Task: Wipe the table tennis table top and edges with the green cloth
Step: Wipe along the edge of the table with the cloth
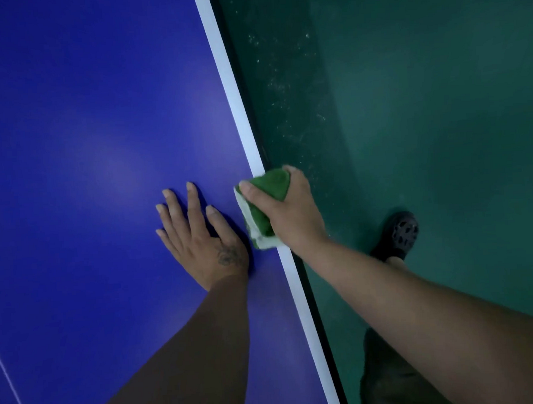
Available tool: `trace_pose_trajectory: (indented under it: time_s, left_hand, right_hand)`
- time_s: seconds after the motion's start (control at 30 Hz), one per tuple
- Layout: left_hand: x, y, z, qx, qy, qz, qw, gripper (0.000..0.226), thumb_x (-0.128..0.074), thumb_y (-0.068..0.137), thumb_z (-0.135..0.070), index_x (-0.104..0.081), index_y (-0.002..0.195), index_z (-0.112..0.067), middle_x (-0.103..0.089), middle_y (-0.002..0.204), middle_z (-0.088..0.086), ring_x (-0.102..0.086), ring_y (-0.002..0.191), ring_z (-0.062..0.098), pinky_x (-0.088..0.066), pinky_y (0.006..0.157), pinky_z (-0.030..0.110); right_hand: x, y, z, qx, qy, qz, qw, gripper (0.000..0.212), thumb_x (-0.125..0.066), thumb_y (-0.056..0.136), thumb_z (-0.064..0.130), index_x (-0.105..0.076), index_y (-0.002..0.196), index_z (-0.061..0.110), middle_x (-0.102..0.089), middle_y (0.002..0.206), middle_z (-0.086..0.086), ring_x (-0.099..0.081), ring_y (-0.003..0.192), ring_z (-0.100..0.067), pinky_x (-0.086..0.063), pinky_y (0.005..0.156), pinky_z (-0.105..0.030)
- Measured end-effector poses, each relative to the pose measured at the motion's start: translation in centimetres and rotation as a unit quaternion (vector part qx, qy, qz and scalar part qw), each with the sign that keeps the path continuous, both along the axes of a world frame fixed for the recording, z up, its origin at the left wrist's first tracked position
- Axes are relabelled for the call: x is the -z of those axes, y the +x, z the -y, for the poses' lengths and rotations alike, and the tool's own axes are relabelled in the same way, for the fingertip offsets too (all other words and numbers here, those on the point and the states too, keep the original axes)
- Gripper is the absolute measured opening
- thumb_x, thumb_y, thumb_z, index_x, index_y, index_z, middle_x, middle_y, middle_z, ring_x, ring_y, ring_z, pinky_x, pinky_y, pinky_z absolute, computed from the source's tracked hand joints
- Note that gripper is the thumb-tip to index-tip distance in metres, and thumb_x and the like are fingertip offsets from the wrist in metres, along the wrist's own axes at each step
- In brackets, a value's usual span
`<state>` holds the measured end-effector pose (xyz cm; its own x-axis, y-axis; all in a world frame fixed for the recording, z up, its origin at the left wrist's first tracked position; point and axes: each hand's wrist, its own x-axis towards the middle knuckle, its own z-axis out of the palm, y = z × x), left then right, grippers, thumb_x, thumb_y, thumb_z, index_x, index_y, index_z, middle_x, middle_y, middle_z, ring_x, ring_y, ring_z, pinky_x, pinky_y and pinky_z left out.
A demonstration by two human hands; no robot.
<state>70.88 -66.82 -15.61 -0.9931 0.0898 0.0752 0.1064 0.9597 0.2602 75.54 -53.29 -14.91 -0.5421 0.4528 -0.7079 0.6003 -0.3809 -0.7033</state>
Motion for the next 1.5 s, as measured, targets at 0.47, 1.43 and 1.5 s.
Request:
trace_pose_trajectory:
  time_s: [0.47, 1.43, 1.5]
  left_hand:
    - [0.4, 0.2, 0.3, 0.019, -0.011, -0.018, 1.0, 0.052, -0.04, 0.113, -0.024, -0.047, 0.164, -0.029, -0.031, 0.177, 0.002, -0.02, 0.166, 0.025, -0.014, 0.134, 0.056]
    - [0.3, -0.4, 0.5, 0.024, 0.008, 0.036, 0.999, 0.054, -0.035, 0.111, -0.029, -0.046, 0.164, -0.022, -0.026, 0.178, 0.005, -0.023, 0.165, 0.033, -0.018, 0.131, 0.063]
    - [0.1, -0.5, 0.5, 0.022, 0.003, 0.042, 0.999, 0.055, -0.038, 0.11, -0.027, -0.047, 0.164, -0.022, -0.025, 0.178, 0.005, -0.022, 0.165, 0.033, -0.018, 0.132, 0.063]
  right_hand:
    - [-1.5, 9.2, 5.1, -0.029, -0.004, 0.058, 0.998, 0.1, -0.075, 0.067, 0.088, -0.044, 0.15, 0.042, -0.055, 0.135, 0.022, -0.056, 0.122, 0.009, -0.048, 0.103, -0.019]
    - [-1.5, -9.5, -3.8, 0.035, 0.04, 0.086, 0.995, 0.109, -0.08, 0.063, 0.087, -0.048, 0.151, 0.032, -0.065, 0.137, 0.009, -0.067, 0.123, -0.013, -0.054, 0.112, -0.042]
    - [-0.9, -13.5, -6.3, 0.035, 0.047, 0.059, 0.997, 0.094, -0.082, 0.063, 0.085, -0.058, 0.135, 0.03, -0.073, 0.123, 0.004, -0.075, 0.107, -0.017, -0.061, 0.099, -0.045]
